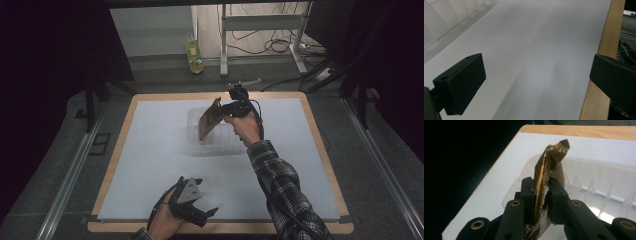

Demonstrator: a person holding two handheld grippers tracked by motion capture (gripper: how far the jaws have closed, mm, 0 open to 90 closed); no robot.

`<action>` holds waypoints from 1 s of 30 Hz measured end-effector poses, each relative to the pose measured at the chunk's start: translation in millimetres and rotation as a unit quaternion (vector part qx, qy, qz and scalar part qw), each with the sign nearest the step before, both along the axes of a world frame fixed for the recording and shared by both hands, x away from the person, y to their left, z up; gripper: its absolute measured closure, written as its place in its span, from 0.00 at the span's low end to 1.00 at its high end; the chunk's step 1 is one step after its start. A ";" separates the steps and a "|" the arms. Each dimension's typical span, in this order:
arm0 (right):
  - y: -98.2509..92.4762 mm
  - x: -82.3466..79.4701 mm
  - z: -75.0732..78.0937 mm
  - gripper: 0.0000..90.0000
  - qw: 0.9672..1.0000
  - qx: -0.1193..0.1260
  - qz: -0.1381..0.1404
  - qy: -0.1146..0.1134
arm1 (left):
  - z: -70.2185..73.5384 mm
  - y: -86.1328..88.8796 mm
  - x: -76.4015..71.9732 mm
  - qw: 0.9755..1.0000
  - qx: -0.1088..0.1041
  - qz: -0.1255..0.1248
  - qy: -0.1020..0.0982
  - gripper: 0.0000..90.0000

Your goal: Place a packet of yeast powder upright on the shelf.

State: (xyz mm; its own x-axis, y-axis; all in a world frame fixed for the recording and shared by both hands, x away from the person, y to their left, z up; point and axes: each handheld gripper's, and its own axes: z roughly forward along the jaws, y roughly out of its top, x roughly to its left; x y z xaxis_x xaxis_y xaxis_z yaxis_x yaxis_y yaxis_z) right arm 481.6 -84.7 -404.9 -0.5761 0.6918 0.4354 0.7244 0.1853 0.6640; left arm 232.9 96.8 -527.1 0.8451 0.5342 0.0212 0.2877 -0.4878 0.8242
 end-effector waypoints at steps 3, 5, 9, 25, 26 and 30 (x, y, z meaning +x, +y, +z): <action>5.3 1.0 -3.0 0.84 1.000 -0.004 0.001 -0.001 | 0.0 0.4 0.1 1.000 -0.003 0.000 0.001 0.00; 9.6 1.3 -5.4 0.84 1.000 -0.007 0.002 -0.001 | -0.1 0.5 0.1 1.000 -0.002 0.000 0.002 0.00; 17.4 3.1 -12.2 0.84 1.000 -0.017 0.003 0.002 | -0.2 0.5 0.0 1.000 -0.002 -0.001 0.002 0.00; 13.7 12.5 -22.7 0.72 1.000 0.004 -0.008 0.007 | -0.5 1.8 0.7 1.000 -0.003 -0.001 0.003 0.00; 14.7 12.4 -22.3 0.69 1.000 0.000 -0.005 0.005 | -0.3 2.1 0.7 1.000 -0.002 0.000 0.003 0.00; 16.0 10.5 -18.3 0.60 1.000 -0.005 0.003 -0.014 | -0.4 2.3 0.8 1.000 -0.001 0.000 0.004 0.00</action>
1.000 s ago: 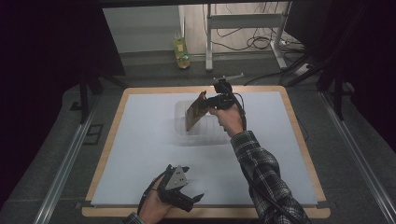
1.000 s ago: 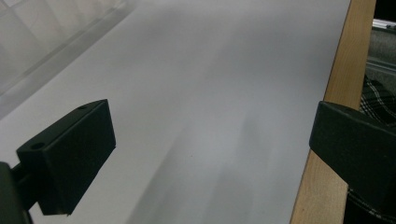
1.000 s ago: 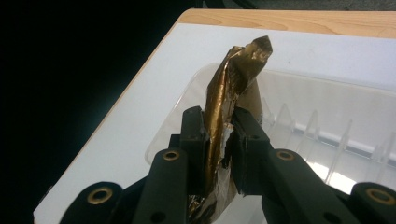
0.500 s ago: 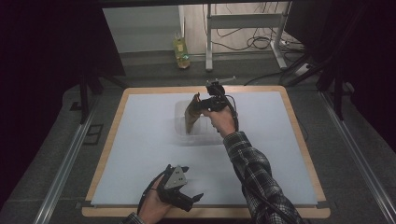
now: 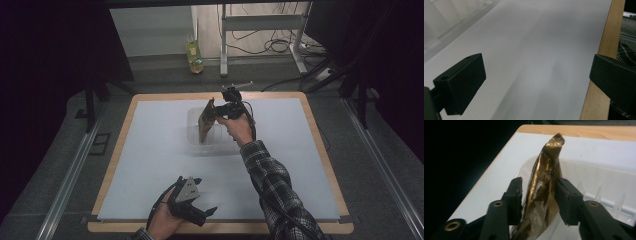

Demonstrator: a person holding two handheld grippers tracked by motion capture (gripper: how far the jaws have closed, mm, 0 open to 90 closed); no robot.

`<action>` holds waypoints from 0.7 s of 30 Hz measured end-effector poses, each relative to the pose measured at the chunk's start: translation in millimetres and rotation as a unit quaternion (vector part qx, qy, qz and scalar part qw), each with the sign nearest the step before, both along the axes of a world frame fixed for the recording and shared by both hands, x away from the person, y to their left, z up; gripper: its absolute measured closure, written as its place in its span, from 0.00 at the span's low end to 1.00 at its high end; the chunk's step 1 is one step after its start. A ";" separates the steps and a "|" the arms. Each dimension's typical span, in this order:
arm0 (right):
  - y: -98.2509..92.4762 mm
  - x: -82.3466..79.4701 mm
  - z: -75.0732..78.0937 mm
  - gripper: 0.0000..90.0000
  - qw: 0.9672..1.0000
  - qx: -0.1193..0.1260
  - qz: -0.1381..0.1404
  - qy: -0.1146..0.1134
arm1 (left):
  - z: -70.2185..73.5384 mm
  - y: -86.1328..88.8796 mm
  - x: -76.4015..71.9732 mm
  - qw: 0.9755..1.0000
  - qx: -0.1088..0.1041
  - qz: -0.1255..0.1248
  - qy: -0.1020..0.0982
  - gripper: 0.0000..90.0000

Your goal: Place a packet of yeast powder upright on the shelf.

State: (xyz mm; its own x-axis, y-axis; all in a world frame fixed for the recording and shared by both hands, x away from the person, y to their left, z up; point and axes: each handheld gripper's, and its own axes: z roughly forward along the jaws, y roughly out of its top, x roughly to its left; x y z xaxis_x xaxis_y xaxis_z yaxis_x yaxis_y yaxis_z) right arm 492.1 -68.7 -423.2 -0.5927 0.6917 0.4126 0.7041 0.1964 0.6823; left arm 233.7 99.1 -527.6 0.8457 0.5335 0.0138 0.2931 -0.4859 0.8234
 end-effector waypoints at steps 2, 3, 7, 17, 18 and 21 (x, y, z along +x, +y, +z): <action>-0.5 -1.4 2.4 0.54 1.000 -0.006 0.004 -0.011 | -0.1 -0.2 0.0 1.000 0.001 -0.001 0.000 0.00; -1.0 -2.3 3.5 0.52 1.000 -0.009 0.008 -0.017 | -0.2 -0.4 -0.1 1.000 0.002 -0.001 -0.001 0.00; -3.7 -5.7 5.7 0.46 0.999 -0.014 0.025 -0.026 | -0.8 -1.7 -0.3 1.000 0.005 -0.002 0.000 0.00; -5.1 -15.5 9.7 0.39 0.996 -0.041 0.062 -0.041 | -1.6 -2.2 0.0 1.000 0.007 -0.002 0.000 0.00; -4.4 -17.0 10.4 0.39 0.996 -0.046 0.064 -0.043 | -1.6 -2.2 0.1 1.000 0.007 -0.002 0.000 0.00; -3.1 -21.2 12.0 0.37 0.995 -0.052 0.072 -0.052 | -1.9 -2.4 0.2 1.000 0.009 -0.002 0.001 0.00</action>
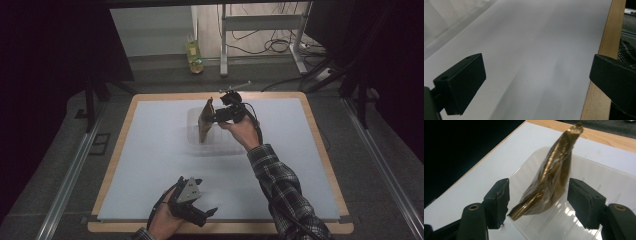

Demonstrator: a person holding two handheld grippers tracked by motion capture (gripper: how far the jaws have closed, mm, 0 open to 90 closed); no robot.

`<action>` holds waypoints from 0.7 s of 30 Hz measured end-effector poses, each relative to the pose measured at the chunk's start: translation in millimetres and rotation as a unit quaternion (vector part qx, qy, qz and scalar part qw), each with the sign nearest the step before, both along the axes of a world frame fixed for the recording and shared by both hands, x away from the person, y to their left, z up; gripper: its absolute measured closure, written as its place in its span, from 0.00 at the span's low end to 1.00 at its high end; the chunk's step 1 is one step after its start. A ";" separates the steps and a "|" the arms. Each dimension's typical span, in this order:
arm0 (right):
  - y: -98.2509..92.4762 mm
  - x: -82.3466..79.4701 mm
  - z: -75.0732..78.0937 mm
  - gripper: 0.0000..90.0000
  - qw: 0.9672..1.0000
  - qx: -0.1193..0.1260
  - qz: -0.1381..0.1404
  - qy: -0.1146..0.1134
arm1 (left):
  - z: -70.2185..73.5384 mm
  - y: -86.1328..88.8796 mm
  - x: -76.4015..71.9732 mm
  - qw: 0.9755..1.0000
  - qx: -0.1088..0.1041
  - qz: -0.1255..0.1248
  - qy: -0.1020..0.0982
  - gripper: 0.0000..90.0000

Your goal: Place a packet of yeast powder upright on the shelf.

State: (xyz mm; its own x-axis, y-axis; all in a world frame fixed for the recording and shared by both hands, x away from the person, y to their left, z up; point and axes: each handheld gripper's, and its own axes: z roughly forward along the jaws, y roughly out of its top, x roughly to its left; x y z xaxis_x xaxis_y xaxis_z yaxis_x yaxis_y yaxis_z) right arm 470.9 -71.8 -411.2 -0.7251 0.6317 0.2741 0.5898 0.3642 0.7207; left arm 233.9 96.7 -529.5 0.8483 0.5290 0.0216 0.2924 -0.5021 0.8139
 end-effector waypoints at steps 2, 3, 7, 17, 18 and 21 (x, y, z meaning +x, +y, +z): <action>0.8 -2.9 0.7 0.35 1.000 -0.001 0.005 -0.006 | -0.2 -0.1 0.1 1.000 0.001 -0.001 0.001 0.00; 1.1 -4.2 0.8 0.34 1.000 -0.003 0.009 -0.009 | -0.3 -0.2 0.2 1.000 0.001 -0.001 0.001 0.00; 1.7 -8.5 0.7 0.29 1.000 -0.007 0.020 -0.020 | -0.2 0.3 0.5 1.000 0.001 0.000 0.001 0.00; 2.5 -20.4 1.6 0.19 0.998 -0.013 0.040 -0.049 | -0.7 1.1 1.2 1.000 0.001 0.001 0.002 0.00; 2.6 -21.6 1.9 0.19 0.998 -0.012 0.041 -0.050 | -0.8 1.1 1.3 1.000 0.001 0.001 0.002 0.00; 3.1 -26.5 2.1 0.17 0.997 -0.018 0.050 -0.054 | -0.9 1.4 1.6 1.000 0.001 0.002 0.002 0.00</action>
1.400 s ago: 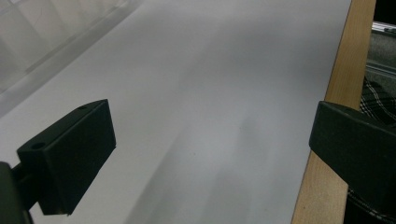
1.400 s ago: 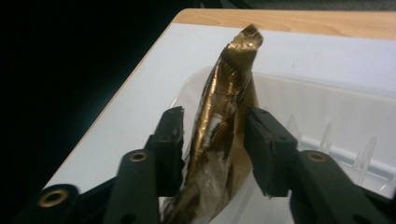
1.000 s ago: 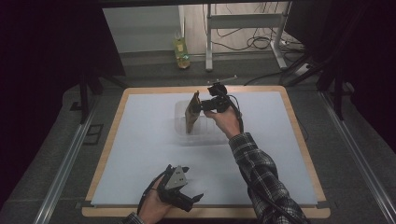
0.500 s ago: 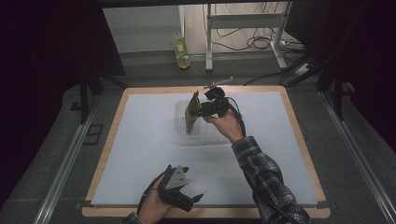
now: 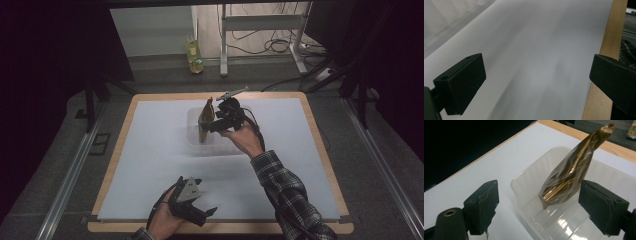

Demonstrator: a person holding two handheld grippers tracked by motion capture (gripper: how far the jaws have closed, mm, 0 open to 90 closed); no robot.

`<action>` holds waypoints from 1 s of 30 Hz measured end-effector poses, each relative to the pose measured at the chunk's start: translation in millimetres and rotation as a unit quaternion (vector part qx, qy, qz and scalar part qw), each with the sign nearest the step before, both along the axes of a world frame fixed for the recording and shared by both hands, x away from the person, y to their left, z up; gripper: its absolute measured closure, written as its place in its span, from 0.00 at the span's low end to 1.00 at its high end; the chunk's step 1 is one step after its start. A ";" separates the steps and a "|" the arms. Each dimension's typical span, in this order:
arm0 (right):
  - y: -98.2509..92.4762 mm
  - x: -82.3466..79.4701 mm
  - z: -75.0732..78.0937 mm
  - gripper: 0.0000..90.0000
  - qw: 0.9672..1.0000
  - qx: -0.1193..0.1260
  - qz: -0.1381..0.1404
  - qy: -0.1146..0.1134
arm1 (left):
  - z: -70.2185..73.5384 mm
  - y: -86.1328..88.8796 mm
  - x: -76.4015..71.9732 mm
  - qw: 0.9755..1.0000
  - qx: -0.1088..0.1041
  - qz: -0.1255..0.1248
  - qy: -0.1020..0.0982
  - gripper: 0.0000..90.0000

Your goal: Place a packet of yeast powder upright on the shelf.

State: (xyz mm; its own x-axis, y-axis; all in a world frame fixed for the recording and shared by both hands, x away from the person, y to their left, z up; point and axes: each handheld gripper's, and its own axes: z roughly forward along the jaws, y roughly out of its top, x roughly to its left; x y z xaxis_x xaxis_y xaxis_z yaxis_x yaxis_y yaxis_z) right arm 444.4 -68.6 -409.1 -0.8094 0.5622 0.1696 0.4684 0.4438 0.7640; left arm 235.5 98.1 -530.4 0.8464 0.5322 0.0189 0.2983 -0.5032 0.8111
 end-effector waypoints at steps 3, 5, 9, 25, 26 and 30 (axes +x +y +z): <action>0.2 -6.2 -1.1 0.15 1.000 -0.011 0.013 -0.008 | -0.3 0.4 0.4 1.000 0.000 0.001 0.001 0.00; 0.2 -8.9 -1.7 0.13 1.000 -0.012 0.018 -0.009 | -0.4 0.6 0.6 1.000 0.000 0.002 0.000 0.00; -1.5 -13.9 -1.5 0.11 1.000 -0.012 0.021 -0.014 | 0.0 1.2 0.9 1.000 -0.001 0.002 0.000 0.00; -11.1 -36.5 -3.3 0.06 0.998 -0.017 0.036 -0.040 | 2.2 3.4 1.0 1.000 -0.014 0.001 0.001 0.01; -12.6 -38.1 -3.6 0.06 0.998 -0.018 0.036 -0.044 | 2.3 3.5 1.1 1.000 -0.014 0.001 0.001 0.01; -17.5 -42.1 -3.8 0.05 0.998 -0.025 0.037 -0.050 | 2.4 4.1 1.2 1.000 -0.017 0.003 0.003 0.01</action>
State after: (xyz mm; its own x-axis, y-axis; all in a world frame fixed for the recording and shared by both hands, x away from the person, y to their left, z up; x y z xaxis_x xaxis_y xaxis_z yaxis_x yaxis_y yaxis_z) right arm 402.2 -86.1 -413.0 -0.8610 0.5053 0.0589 0.3545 0.5129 0.7818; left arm 236.7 102.2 -527.9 0.8431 0.5378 -0.0036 0.3056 -0.4735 0.8261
